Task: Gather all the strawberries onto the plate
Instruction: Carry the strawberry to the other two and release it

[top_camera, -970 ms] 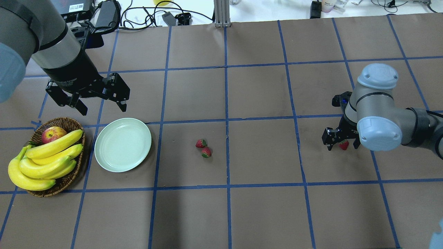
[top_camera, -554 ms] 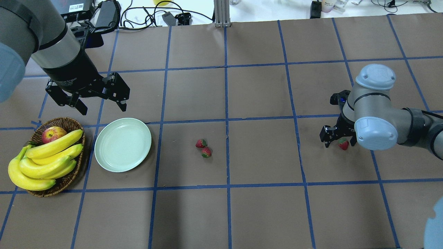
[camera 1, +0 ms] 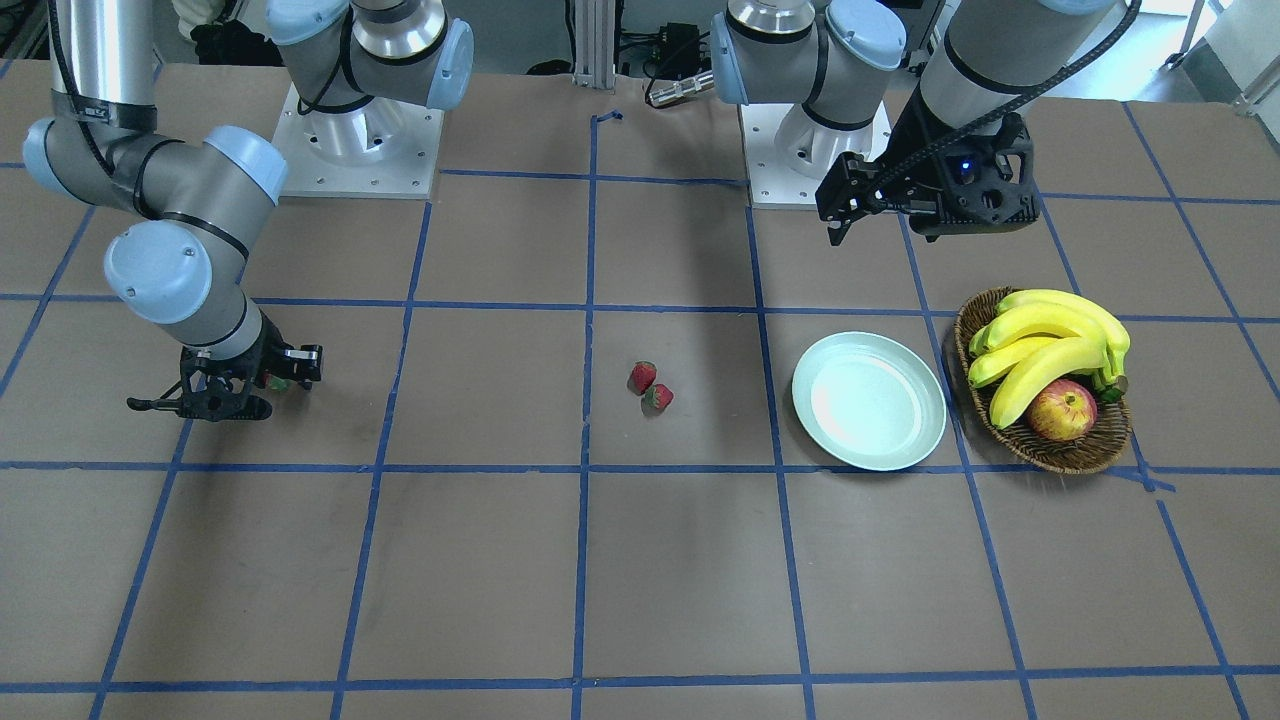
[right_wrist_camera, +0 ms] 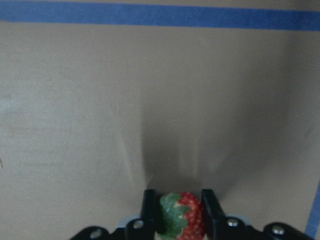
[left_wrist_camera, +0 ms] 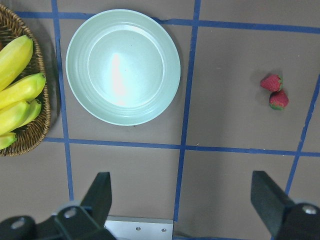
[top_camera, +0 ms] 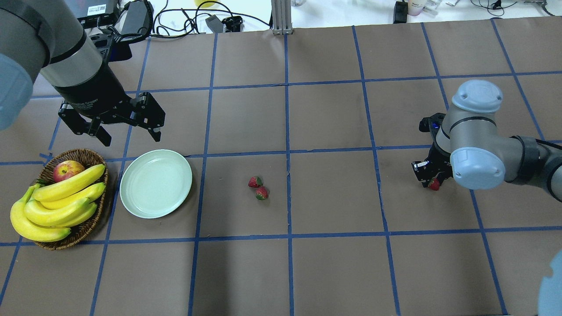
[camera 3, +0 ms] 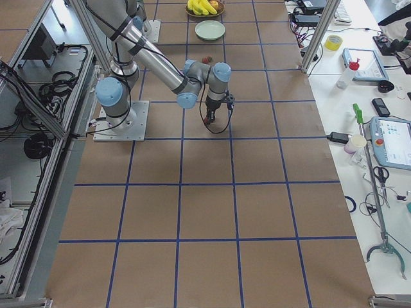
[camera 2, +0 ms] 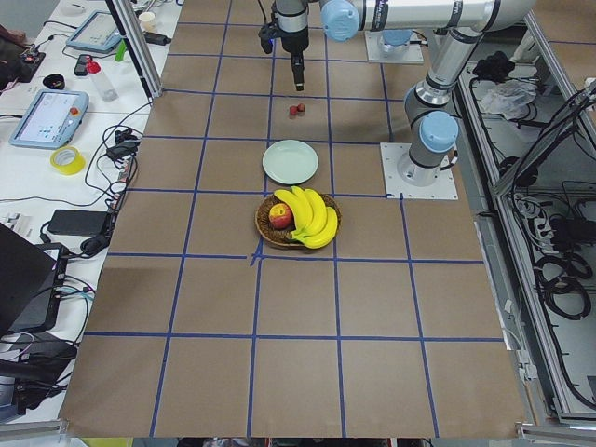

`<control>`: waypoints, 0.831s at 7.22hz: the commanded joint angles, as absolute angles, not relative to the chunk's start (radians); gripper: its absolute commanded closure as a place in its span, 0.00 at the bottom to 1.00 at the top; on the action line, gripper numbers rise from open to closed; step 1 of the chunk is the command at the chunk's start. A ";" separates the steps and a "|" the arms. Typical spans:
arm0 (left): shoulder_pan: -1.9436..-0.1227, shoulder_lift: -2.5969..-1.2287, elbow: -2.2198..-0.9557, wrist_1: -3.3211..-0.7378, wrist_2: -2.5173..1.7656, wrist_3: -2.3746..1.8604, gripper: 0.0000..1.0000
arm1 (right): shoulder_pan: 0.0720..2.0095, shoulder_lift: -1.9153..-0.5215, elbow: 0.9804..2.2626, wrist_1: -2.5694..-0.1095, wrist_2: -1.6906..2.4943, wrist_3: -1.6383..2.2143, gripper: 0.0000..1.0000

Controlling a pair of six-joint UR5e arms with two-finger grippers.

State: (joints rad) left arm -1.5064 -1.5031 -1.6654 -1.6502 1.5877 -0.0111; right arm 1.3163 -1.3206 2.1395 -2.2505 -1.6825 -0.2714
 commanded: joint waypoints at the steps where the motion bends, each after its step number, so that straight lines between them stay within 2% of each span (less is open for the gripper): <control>1: -1.506 -1.503 -1.666 -1.651 1.588 -0.011 0.00 | 1.316 -1.328 2.126 -2.234 -1.703 -0.272 1.00; 3: -1.508 -1.503 -1.666 -1.651 1.588 -0.012 0.00 | 1.388 -1.338 2.076 -2.209 -1.687 -0.208 1.00; 6: -1.506 -1.500 -1.664 -1.649 1.588 -0.012 0.00 | 1.690 -1.304 1.920 -2.139 -1.532 0.250 1.00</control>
